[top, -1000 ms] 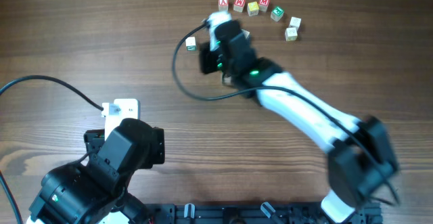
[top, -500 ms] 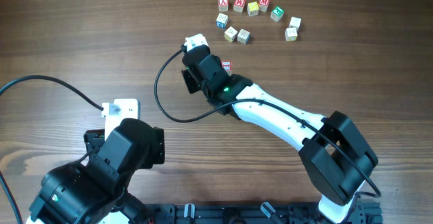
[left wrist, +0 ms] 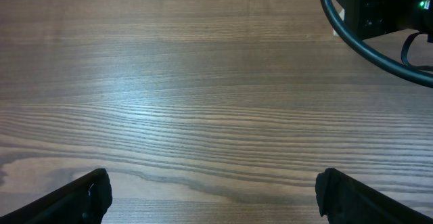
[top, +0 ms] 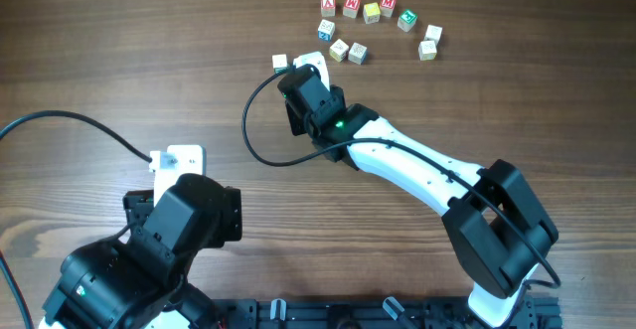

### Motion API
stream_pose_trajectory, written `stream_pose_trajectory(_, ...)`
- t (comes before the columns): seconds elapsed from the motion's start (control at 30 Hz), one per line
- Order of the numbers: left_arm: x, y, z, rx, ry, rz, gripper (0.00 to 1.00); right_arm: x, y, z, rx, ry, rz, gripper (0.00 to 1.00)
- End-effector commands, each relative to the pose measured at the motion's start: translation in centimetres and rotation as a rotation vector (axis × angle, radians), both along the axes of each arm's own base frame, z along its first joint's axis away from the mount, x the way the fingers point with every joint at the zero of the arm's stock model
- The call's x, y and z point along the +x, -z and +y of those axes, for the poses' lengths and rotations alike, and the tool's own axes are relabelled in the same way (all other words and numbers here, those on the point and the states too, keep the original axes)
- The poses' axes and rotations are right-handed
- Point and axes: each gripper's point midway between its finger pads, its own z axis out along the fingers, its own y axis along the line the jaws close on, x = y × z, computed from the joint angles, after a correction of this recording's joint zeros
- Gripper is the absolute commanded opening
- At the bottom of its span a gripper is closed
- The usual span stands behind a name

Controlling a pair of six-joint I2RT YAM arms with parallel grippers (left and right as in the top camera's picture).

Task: Form a tower

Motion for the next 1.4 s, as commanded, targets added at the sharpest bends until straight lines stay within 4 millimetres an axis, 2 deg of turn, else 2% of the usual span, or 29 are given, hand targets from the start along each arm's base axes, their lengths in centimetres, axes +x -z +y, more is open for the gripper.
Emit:
stream_pose_trajectory(0.0, 0.0, -0.1, 0.1, 0.003, 0.003, -0.005, 1.00, 0.4, 0.9, -0.4, -0.016, 0.031, 0.006, 0.04)
stream_pose_trajectory(0.53, 0.0, -0.1, 0.1, 0.003, 0.003, -0.005, 1.00, 0.9, 1.8, -1.2, -0.025, 0.055, 0.024, 0.04)
stream_pose_trajectory(1.37, 0.0, -0.1, 0.1, 0.003, 0.003, -0.005, 1.00, 1.1, 1.8, -1.9, -0.014, 0.105, 0.025, 0.04)
